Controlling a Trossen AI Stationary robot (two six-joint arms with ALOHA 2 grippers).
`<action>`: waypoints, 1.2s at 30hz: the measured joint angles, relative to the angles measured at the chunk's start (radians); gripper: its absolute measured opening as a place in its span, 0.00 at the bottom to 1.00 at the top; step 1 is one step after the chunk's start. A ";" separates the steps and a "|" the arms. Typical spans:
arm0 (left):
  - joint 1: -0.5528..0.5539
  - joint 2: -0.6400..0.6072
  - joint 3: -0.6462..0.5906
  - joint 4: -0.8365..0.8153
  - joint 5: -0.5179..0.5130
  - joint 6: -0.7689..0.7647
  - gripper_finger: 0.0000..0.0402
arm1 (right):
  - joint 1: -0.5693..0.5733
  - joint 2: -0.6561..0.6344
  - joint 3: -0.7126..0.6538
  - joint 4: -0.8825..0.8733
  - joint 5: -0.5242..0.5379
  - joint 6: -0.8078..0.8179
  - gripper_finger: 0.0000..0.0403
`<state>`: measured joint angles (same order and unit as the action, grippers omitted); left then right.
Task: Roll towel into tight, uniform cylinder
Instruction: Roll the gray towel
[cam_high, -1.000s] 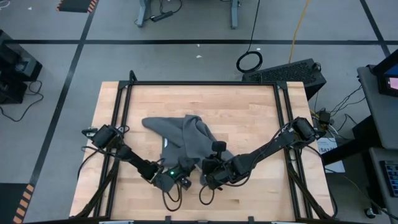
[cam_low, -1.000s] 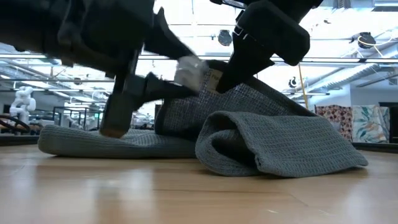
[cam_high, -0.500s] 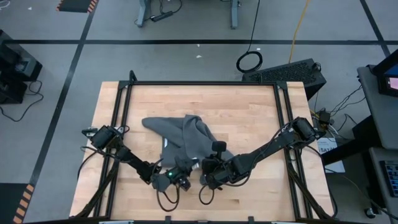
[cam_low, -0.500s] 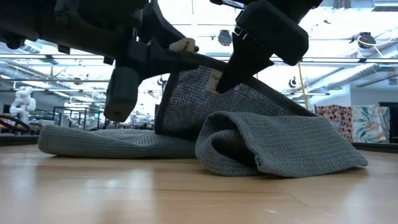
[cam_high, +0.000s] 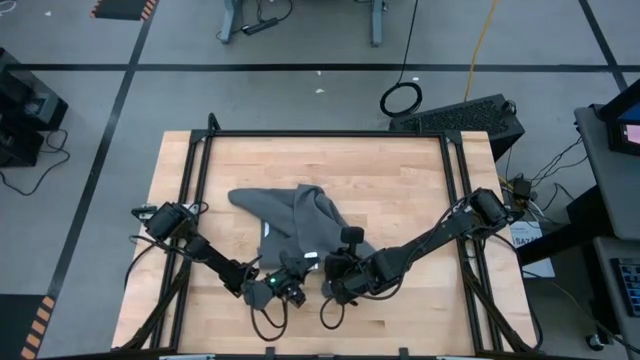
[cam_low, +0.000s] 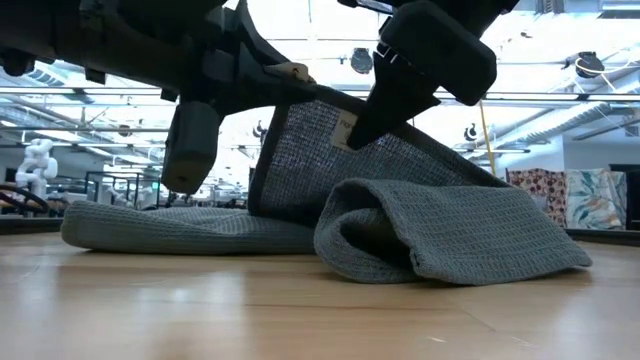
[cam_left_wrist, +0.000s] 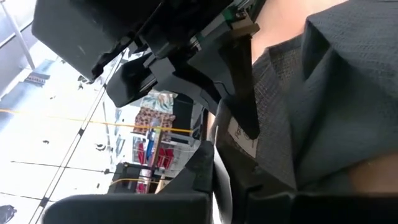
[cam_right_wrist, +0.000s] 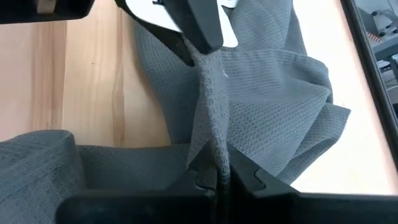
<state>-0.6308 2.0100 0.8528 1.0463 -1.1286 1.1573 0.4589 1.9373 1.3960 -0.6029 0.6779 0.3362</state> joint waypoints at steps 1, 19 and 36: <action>0.000 -0.005 0.000 0.000 0.000 0.000 0.02 | 0.003 0.000 0.000 0.000 0.007 -0.005 0.01; 0.010 -0.154 0.000 -0.118 0.123 -0.184 0.02 | 0.326 0.016 0.000 -0.017 -0.006 0.127 0.60; 0.057 -0.154 0.000 -0.113 0.134 -0.194 0.02 | 0.261 0.190 0.000 0.195 0.032 0.253 0.48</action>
<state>-0.5735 1.8565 0.8528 0.9333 -0.9948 0.9629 0.7202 2.1273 1.3956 -0.4075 0.7096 0.5887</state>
